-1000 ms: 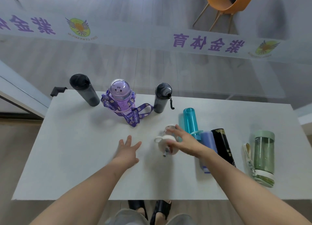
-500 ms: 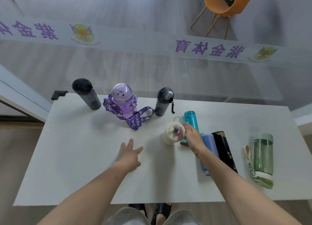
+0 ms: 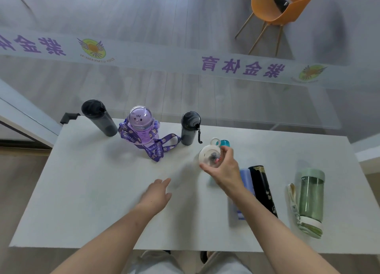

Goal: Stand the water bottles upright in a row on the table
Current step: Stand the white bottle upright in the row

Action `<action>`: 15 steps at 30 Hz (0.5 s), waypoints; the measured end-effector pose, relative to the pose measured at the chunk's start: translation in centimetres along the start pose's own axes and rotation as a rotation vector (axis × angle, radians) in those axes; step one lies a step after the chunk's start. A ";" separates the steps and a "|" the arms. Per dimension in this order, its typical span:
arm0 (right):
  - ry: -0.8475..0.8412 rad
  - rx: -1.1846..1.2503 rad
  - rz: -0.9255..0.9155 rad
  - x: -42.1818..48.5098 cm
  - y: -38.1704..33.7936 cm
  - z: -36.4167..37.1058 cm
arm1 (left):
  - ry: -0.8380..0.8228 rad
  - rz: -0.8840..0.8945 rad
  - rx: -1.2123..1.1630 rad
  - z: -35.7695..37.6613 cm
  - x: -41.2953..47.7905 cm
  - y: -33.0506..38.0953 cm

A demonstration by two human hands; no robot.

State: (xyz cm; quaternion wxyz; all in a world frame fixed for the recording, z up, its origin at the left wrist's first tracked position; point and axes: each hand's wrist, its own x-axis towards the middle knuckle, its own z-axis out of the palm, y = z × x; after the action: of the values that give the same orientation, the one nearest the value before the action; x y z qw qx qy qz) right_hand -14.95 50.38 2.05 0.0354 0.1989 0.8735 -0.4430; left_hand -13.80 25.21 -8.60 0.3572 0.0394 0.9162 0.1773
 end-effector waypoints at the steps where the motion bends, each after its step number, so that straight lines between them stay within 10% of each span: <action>1: 0.027 0.019 -0.019 0.4 0.0 -1.5 | 0.035 0.004 -0.030 0.2 0.0 1.3; 15: 0.020 0.069 -0.137 9.4 6.8 -14.4 | 0.225 -0.050 -0.299 1.8 5.6 23.0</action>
State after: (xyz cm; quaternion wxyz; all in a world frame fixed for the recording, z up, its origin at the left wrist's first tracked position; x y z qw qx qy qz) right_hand -19.41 68.24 3.36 -0.0107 0.1442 0.8696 -0.4721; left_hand -17.99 48.30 -5.29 0.2588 -0.0568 0.9145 0.3057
